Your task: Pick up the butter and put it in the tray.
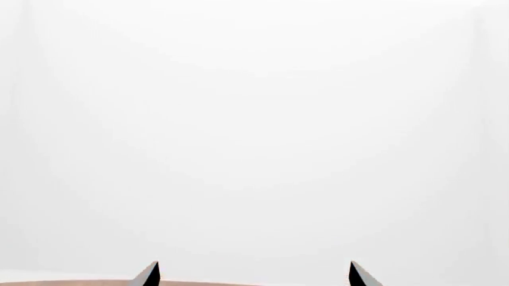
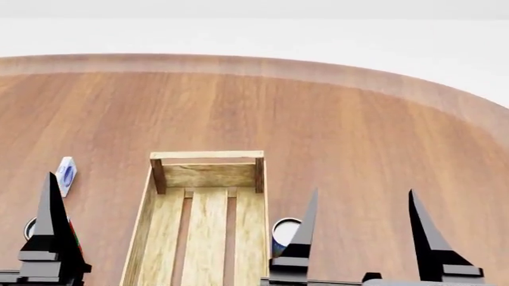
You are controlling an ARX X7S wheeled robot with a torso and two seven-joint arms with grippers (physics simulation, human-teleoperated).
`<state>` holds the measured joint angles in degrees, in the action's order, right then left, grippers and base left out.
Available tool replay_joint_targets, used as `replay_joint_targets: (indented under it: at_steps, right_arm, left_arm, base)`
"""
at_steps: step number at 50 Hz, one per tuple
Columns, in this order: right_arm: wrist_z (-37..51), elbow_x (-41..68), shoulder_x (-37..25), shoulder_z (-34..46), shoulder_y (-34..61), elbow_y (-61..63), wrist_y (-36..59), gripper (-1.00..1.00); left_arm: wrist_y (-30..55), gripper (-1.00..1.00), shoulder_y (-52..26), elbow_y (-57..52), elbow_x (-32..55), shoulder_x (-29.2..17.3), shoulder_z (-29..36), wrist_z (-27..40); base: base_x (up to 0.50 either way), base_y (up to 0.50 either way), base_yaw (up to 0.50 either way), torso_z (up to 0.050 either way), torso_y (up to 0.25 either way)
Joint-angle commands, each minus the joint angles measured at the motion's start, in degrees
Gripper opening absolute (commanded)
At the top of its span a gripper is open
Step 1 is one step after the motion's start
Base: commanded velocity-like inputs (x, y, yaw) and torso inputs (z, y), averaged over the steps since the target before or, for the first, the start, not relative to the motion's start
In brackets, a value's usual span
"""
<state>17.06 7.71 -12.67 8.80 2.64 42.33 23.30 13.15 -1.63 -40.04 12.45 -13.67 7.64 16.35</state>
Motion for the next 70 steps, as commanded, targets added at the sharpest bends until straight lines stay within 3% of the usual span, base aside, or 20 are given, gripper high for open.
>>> replay_joint_targets:
  at_steps: [1,7,40,52,70]
  right_arm:
    - [1.5,-1.9,-0.7,0.7,-0.8,-0.4,-3.3,1.00]
    - [1.6,-1.3,-1.0,0.9,-0.8,-0.5,-3.0,1.00]
    - [-0.2,1.3,-2.7,2.9,0.4,-1.8,-2.8,1.00]
    - [-7.9,7.8,-9.4,2.2,-6.0,4.9,-6.4,1.00]
    - [-14.0,12.8,-23.2,-6.4,-19.3,13.7,-8.2,1.00]
  left_arm:
    - [-0.5,1.00,0.0,0.3,0.3,-0.6,0.4,0.5]
    - [-0.6,1.00,-0.1,0.4,0.6,-0.9,0.5,0.8]
    - [-3.2,1.00,0.3,2.1,1.5,-2.0,0.8,2.1]
    - [-4.1,1.00,0.5,2.5,1.3,-2.5,1.0,2.4]
    - [-2.5,1.00,0.5,0.6,1.8,-3.1,1.2,3.9]
  base:
    - [0.00,0.00,0.00,0.000,0.000]
    - [0.00,0.00,0.00,0.000,0.000]
    - [0.00,0.00,0.46,0.000,0.000]
    - [0.00,0.00,0.00,0.000,0.000]
    - [0.00,0.00,0.00,0.000,0.000]
